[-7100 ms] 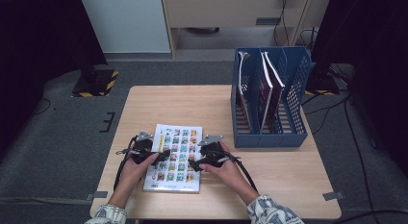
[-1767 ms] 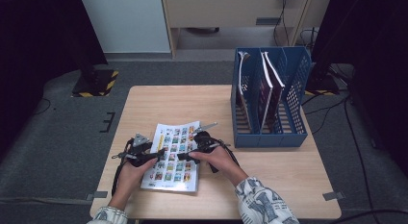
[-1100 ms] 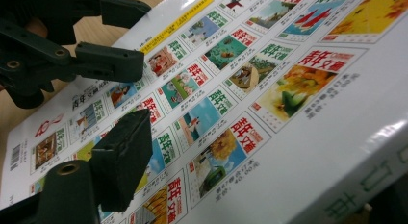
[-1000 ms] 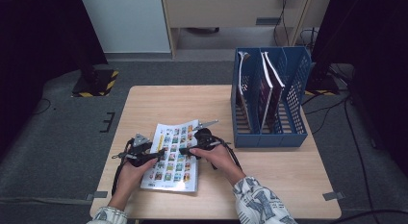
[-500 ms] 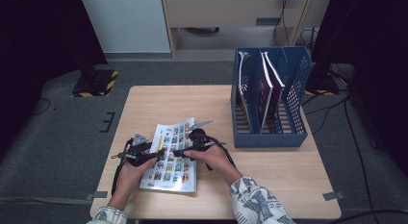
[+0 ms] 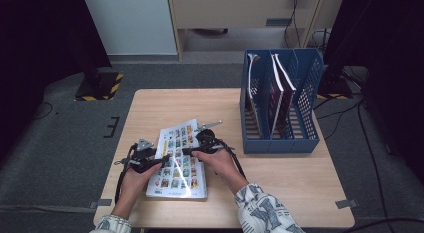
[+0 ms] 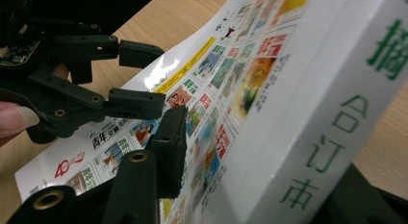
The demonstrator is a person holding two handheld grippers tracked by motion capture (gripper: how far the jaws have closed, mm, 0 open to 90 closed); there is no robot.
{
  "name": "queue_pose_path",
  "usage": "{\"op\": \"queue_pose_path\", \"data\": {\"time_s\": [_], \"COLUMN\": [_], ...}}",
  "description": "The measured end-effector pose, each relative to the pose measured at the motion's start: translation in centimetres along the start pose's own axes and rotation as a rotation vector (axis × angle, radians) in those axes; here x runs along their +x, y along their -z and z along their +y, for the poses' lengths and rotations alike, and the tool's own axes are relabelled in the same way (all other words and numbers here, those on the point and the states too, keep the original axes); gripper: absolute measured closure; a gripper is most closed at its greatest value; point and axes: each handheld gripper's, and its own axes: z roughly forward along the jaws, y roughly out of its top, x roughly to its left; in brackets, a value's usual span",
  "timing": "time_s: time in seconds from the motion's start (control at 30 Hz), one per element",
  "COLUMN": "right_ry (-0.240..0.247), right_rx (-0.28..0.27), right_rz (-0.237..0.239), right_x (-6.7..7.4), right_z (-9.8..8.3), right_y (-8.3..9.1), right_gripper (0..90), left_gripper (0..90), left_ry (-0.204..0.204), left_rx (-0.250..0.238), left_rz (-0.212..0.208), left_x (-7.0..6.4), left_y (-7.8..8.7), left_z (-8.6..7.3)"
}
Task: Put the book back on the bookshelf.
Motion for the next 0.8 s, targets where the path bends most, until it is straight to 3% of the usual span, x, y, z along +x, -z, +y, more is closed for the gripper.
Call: {"op": "queue_pose_path", "data": {"time_s": [0.2, 0.53, 0.8], "right_ry": [0.02, 0.129, 0.213], "right_rx": [-0.055, -0.086, -0.159], "right_rz": [-0.049, -0.087, -0.113], "right_x": [0.5, 2.0, 2.5], "right_z": [0.8, 1.3, 1.0], "right_y": [0.6, 1.5, 3.2], "right_gripper": [66.9, 68.8, 70.0], "left_gripper": [34.5, 28.2, 21.7], "left_ry": [0.013, 0.015, 0.026], "left_rx": [-0.012, -0.047, -0.084], "left_rz": [-0.008, -0.025, -0.06], "left_x": [0.0, -0.4, -0.4], "left_y": [0.1, 0.1, 0.1], "left_z": [0.0, 0.2, 0.3]}}
